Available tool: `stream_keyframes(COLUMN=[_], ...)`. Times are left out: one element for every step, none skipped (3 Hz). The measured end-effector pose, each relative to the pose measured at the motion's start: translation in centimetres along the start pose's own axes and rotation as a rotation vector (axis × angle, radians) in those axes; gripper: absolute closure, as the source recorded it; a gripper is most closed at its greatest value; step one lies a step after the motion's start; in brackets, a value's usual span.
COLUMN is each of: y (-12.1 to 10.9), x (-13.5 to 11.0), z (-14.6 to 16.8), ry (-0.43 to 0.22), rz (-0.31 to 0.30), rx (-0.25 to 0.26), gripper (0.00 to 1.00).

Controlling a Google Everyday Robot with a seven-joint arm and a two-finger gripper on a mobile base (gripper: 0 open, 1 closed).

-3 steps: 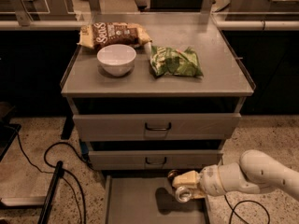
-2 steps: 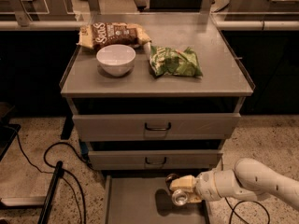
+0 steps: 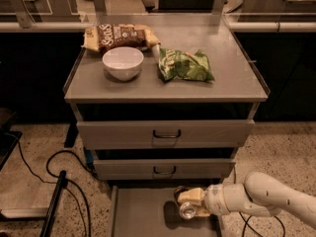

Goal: Place orange can into bottom drawer

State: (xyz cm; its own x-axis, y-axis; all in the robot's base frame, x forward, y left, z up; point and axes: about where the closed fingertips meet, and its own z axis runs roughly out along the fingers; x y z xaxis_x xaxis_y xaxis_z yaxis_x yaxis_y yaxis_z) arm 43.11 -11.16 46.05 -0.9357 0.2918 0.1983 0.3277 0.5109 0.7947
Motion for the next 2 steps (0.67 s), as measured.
stream_keyframes(y=[-1.2, -3.4], x=[-0.3, -1.1], z=[1.0, 2.4], ry=[-0.019, -0.071], rz=[0.034, 0.093], rx=[-0.004, -0.019], gripper=[1.0, 1.0])
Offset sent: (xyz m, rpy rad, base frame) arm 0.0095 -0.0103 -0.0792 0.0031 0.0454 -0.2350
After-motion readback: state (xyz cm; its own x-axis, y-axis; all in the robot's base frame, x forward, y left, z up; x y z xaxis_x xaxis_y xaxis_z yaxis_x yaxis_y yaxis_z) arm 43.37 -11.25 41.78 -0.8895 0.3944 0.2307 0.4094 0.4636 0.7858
